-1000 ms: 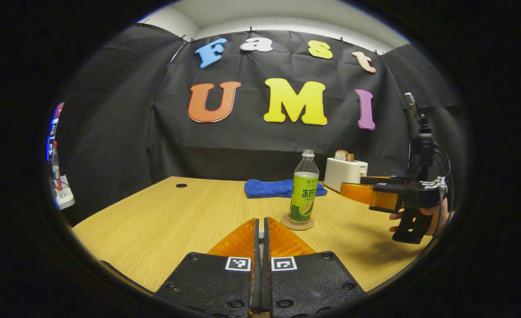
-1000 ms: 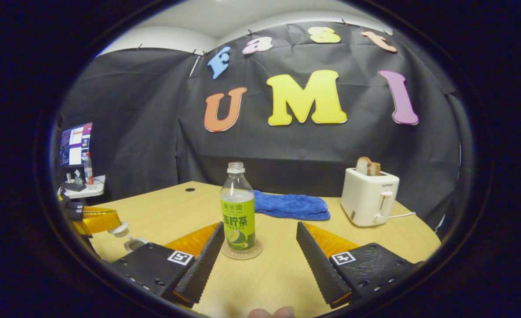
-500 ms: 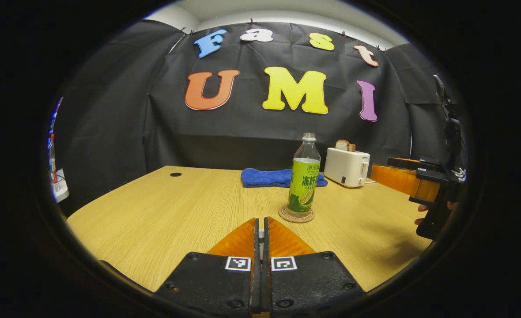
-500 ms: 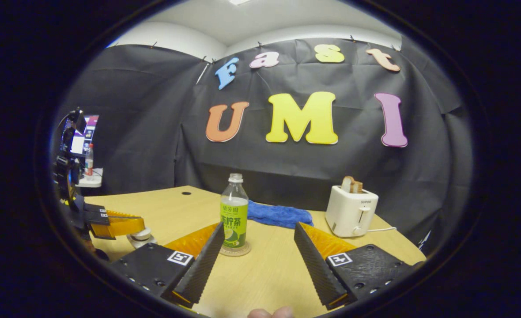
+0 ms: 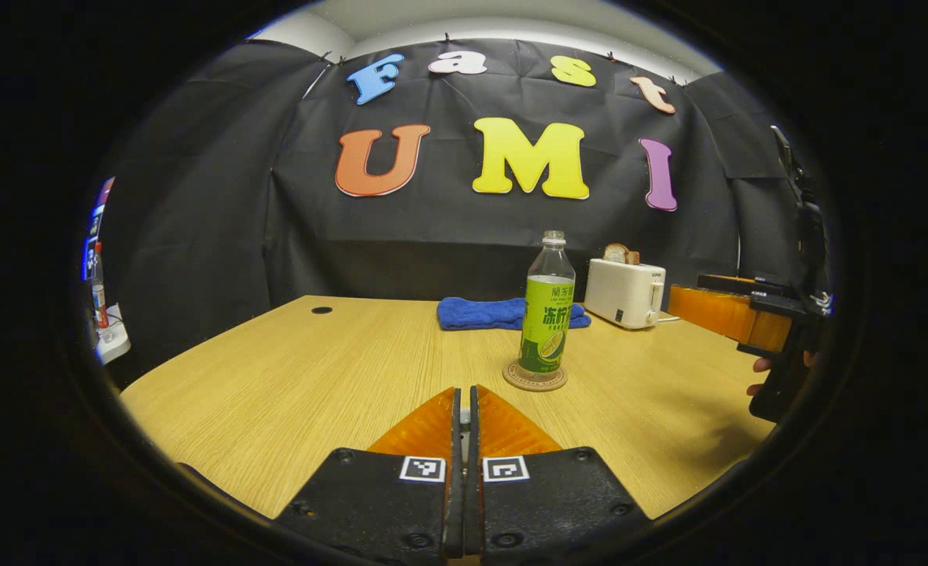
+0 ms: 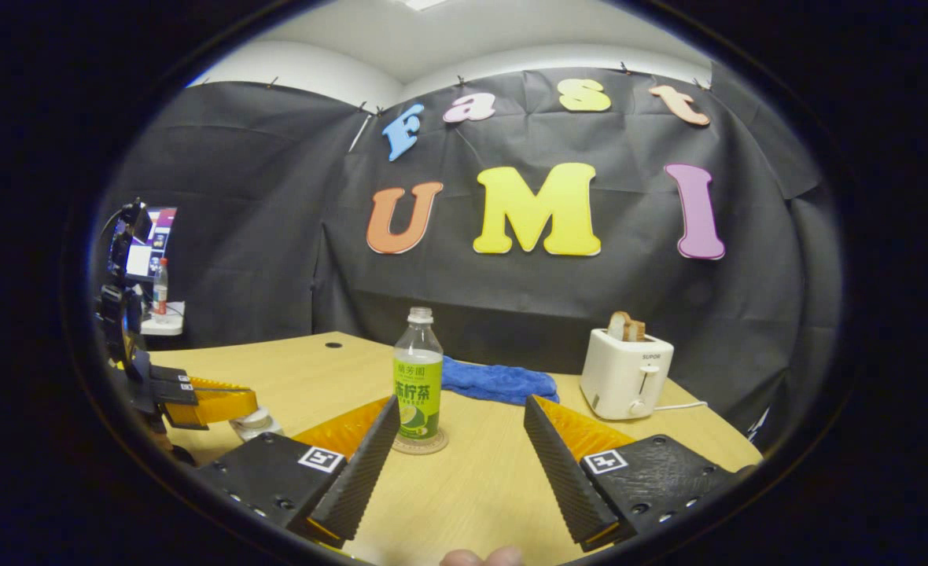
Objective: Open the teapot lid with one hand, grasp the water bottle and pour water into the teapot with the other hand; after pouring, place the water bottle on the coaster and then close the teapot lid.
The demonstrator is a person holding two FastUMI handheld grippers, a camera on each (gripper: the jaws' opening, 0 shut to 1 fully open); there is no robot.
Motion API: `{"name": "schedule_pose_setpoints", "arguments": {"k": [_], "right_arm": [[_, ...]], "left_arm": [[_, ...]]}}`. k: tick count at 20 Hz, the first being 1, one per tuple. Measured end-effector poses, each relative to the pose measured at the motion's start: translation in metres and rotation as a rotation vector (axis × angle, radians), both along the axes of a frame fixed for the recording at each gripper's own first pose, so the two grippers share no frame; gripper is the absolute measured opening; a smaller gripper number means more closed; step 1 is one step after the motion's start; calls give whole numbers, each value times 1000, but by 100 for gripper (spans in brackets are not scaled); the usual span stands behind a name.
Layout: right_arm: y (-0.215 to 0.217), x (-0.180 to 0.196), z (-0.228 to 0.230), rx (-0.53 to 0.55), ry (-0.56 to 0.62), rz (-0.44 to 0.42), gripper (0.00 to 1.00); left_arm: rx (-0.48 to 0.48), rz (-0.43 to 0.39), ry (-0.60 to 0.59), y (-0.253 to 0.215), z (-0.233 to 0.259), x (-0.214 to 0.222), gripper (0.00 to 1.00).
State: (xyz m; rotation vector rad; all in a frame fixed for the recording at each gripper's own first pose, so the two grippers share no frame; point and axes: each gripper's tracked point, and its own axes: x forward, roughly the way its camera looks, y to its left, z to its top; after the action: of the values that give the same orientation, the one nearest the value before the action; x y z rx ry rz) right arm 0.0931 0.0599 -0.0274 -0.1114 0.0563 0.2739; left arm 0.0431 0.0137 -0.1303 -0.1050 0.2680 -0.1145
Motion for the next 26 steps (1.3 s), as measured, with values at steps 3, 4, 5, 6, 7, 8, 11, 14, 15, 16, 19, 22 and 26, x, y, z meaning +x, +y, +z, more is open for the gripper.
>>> {"name": "schedule_pose_setpoints", "arguments": {"k": [3,4,5,6,7,8,11,14,15,16,19,22,26], "right_arm": [[-4,-4,1,9,-3,-4,94],[-6,-5,2,12,-3,-11,96],[-9,-7,2,17,-1,-20,94],[-12,-10,4,27,-3,-33,94],[-20,-11,4,37,-3,-60,95],[-28,-12,4,43,-8,-88,95],[-47,-27,12,72,-31,-151,95],[-64,-45,29,87,-70,-209,94],[-72,-53,33,93,-80,-226,95],[-75,-61,39,92,-94,-235,94],[-85,-83,55,59,-139,-264,94],[-87,-97,60,58,-148,-280,95],[-83,-101,54,67,-125,-299,94]], "left_arm": [[10,2,5,-3,-3,-1,5],[6,9,-4,-2,0,0,7],[4,10,-19,-5,5,-1,7],[12,24,-29,-4,10,0,24],[23,38,-38,-1,15,-1,46],[30,59,-49,2,21,-2,68],[18,91,-102,4,55,-6,96],[15,101,-190,-5,101,-14,97],[12,102,-219,-9,116,-16,97],[6,102,-243,-14,127,-19,96],[-18,83,-273,-32,145,-32,96],[-4,58,-268,-45,142,-40,96],[3,59,-266,-44,141,-49,96]]}}
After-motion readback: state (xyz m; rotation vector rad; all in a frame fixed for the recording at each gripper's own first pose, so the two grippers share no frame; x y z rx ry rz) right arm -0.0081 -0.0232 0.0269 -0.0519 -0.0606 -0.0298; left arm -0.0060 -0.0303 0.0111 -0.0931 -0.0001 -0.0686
